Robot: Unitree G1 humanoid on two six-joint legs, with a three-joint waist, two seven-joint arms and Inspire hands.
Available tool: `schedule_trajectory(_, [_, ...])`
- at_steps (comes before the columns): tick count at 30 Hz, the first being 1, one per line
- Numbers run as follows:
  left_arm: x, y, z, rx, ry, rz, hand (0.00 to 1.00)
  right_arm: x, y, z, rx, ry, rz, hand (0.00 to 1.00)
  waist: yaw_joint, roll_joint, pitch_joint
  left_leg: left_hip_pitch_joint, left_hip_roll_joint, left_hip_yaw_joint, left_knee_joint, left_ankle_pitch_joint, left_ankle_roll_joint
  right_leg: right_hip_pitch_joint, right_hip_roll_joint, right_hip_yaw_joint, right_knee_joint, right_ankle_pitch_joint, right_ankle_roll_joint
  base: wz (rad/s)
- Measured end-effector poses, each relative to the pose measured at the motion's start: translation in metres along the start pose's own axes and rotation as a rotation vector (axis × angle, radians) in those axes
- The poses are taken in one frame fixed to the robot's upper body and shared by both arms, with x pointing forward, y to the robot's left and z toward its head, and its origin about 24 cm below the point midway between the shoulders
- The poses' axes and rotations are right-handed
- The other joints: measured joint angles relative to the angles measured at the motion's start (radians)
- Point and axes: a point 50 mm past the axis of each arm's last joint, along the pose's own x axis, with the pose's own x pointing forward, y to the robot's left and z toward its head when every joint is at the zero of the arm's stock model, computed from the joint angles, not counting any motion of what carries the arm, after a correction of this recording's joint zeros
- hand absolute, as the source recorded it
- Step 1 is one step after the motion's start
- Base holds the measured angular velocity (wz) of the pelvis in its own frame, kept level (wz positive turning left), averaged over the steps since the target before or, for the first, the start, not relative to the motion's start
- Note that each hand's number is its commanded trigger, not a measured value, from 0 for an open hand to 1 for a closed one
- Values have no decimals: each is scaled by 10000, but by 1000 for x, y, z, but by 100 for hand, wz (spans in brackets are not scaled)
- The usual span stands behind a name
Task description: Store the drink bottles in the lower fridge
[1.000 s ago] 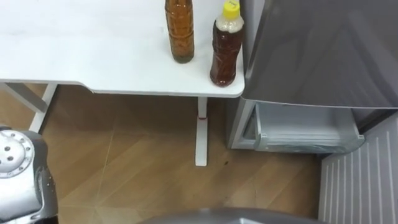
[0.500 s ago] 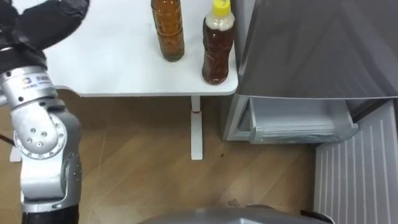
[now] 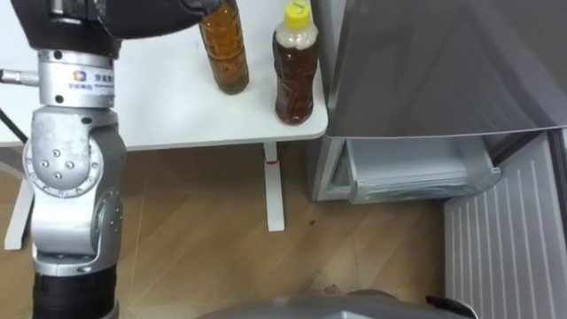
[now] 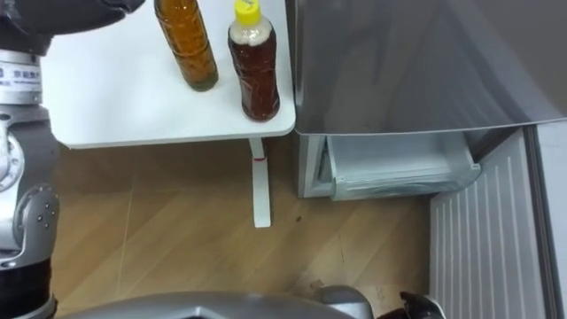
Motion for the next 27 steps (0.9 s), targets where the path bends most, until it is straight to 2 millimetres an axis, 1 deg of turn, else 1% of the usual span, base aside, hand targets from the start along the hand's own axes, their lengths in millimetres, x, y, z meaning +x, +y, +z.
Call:
schedule_trajectory(7, [1,-9,-2,-199,176,-882,0,0,-1,2,-43,-30,-1,0,-66,12,-8,-107,2,30,11,0,0,-135,3,23,48,10,-12,0])
schedule_trajectory(11, [1,-20,-4,-917,314,-1648,0,0,-3,2,62,14,-36,0,-60,71,-21,-95,2,93,7,0,0,-132,18,108,9,37,-3,-5])
schedule_trajectory(16, [-1,-32,-8,-1793,641,-2521,0,0,-3,1,127,34,-40,0,-91,66,-17,-95,6,78,3,0,0,-125,20,98,3,38,-4,0])
schedule_trajectory(22, [-3,-37,-18,-2023,1318,-3313,0,0,-3,2,185,91,-39,0,-98,66,-17,-107,6,80,-3,0,0,-131,21,100,-19,38,-4,0])
schedule_trajectory(27, [-7,-40,-33,-2205,2087,-3642,0,0,-3,3,217,77,-162,0,-75,93,-24,-92,12,83,-3,0,0,-118,29,102,-24,39,-5,0])
